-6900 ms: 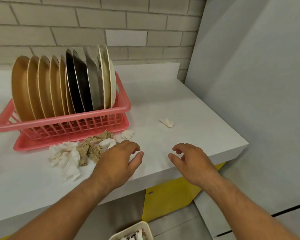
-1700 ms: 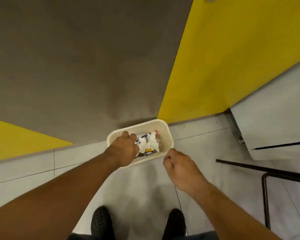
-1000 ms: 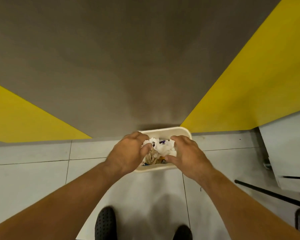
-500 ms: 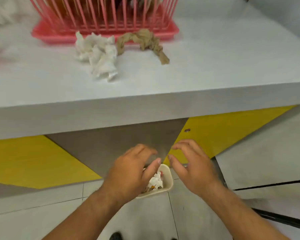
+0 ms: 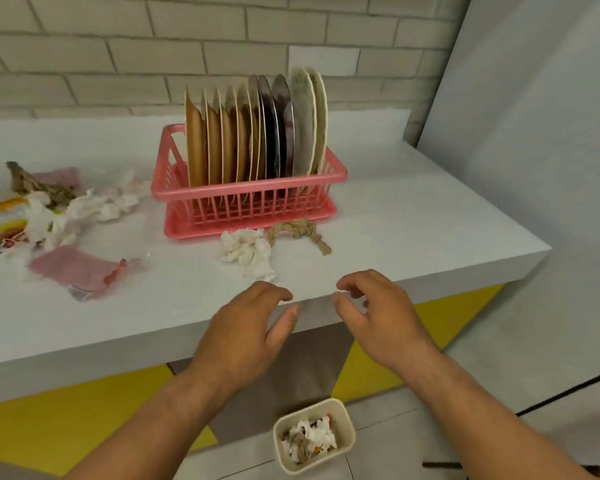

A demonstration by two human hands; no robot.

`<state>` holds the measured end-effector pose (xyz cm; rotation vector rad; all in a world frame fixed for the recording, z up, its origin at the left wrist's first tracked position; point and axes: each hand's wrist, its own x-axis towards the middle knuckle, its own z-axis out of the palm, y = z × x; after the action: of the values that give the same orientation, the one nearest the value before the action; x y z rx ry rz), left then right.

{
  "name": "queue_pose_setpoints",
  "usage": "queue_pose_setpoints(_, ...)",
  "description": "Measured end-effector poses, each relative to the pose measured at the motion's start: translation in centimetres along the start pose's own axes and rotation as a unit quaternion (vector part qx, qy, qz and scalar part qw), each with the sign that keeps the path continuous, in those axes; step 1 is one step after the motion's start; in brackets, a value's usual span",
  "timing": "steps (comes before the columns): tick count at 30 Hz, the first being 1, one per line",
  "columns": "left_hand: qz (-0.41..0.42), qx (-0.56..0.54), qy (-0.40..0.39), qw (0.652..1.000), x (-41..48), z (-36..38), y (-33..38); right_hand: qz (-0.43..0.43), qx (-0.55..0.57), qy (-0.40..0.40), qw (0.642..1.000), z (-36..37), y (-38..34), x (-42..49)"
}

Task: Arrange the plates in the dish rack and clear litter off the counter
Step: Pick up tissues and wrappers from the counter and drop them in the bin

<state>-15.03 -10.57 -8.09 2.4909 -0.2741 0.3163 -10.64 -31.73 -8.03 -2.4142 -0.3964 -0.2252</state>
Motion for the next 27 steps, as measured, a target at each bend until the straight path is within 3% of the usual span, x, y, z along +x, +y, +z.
queue_pose_setpoints(10, -0.044, 0.054, 0.005, 0.998, 2.6, -2.0, -1.6, -0.015, -0.009, -0.032, 0.999, -0.1, -1.2, 4.6)
queue_pose_setpoints(14, -0.073, 0.061, 0.006, 0.995, 2.8, -1.0, -2.5, -0.004, -0.033, -0.089, 0.995, 1.5, 1.0, 6.9)
queue_pose_setpoints(23, -0.126, 0.097, 0.060, 0.985, 6.2, -0.5, -2.3, -0.016, -0.103, -0.091, 0.990, 4.4, 1.6, 14.8)
queue_pose_setpoints(27, -0.145, 0.106, 0.078, 0.981, 7.6, -0.4, -2.4, -0.034, -0.135, -0.141, 0.980, 5.9, 1.4, 17.0)
